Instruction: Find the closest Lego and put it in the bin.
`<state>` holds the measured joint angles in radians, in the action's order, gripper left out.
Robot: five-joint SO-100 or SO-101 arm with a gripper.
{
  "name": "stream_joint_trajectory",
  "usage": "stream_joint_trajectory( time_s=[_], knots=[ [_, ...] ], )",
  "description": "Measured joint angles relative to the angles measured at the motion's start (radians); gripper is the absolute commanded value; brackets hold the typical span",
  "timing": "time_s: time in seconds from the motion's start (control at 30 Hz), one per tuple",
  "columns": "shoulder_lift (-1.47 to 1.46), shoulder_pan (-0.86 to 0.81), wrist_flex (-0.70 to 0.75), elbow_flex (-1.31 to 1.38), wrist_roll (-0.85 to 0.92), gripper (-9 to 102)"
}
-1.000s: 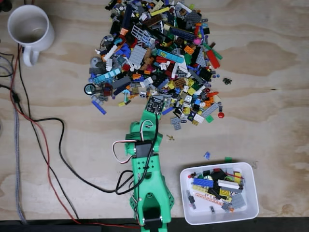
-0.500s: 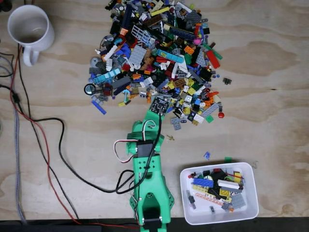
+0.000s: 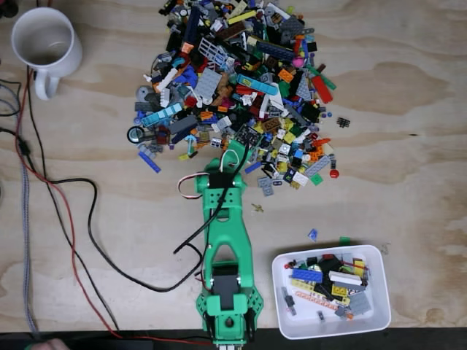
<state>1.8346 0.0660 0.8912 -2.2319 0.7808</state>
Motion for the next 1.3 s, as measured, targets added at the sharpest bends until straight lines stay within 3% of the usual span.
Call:
stream_joint_trajectory(
  time_s=[0.43, 0.93, 1.07, 1.3],
  knots=[
    [-0.172, -0.112, -0.152, 0.041, 0.025, 13],
    [-0.213, -0.094, -0.172, 0.067, 0.035, 4],
    [-0.189, -0.089, -0.087, 0.087, 0.031, 5],
    [0.032, -0.071, 0.265, 0.278, -0.002, 5]
  ],
)
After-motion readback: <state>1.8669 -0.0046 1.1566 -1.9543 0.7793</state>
